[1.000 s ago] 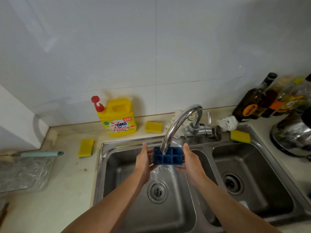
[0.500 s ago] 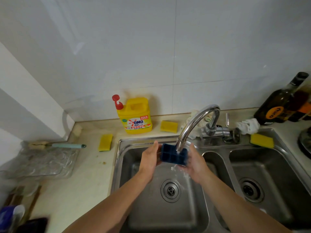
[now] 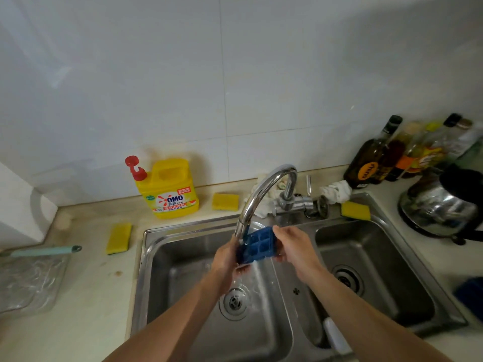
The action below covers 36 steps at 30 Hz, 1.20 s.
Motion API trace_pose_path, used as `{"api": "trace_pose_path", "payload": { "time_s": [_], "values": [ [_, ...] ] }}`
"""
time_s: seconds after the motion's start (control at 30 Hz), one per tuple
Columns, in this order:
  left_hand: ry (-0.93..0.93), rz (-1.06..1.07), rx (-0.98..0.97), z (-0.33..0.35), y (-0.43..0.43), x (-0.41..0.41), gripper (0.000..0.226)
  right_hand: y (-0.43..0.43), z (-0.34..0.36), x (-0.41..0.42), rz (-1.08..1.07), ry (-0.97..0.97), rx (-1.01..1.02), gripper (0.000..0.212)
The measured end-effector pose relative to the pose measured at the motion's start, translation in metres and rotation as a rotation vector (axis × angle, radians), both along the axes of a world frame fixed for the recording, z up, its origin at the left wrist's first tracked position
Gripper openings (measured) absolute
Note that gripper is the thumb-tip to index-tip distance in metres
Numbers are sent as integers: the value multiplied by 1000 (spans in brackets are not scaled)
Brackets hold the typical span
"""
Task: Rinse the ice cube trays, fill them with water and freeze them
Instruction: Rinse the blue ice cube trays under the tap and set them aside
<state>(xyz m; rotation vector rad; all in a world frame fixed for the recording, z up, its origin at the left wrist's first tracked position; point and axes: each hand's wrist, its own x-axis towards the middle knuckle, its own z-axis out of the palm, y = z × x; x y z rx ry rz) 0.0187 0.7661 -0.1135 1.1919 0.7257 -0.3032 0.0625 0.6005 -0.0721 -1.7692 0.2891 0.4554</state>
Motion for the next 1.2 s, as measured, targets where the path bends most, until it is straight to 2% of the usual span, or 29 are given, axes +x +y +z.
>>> {"api": "trace_pose_path", "payload": {
  "time_s": [0.13,0.37,0.5,0.6,0.67,0.73,0.87,0.93,1.03,1.2],
  "values": [
    [-40,-29,57,-5,0,-9,27,-6,-10,-8,-51,217,95,26],
    [-102,-9,290,3,29,-18,22,3,-29,-29,79,533,404,69],
    [-209,-64,398,6,42,-29,30,15,-31,-35,160,565,478,67],
    [-209,-108,494,3,48,-35,24,20,-32,-41,160,560,494,54],
    [-183,-116,540,-1,49,-37,28,22,-33,-45,149,508,423,43],
    [-134,-158,592,-5,47,-39,34,20,-34,-47,145,381,265,35],
    [-43,-295,644,-18,30,-43,28,-4,-36,-54,186,-65,-208,14],
    [-44,-359,615,-23,13,-45,22,-24,-35,-57,173,-243,-364,20],
    [-135,-471,589,-22,-17,-43,18,-59,-26,-57,160,-385,-542,34],
    [-197,-617,604,-11,-68,-25,24,-123,19,-51,9,-634,-593,39]
  ]
}}
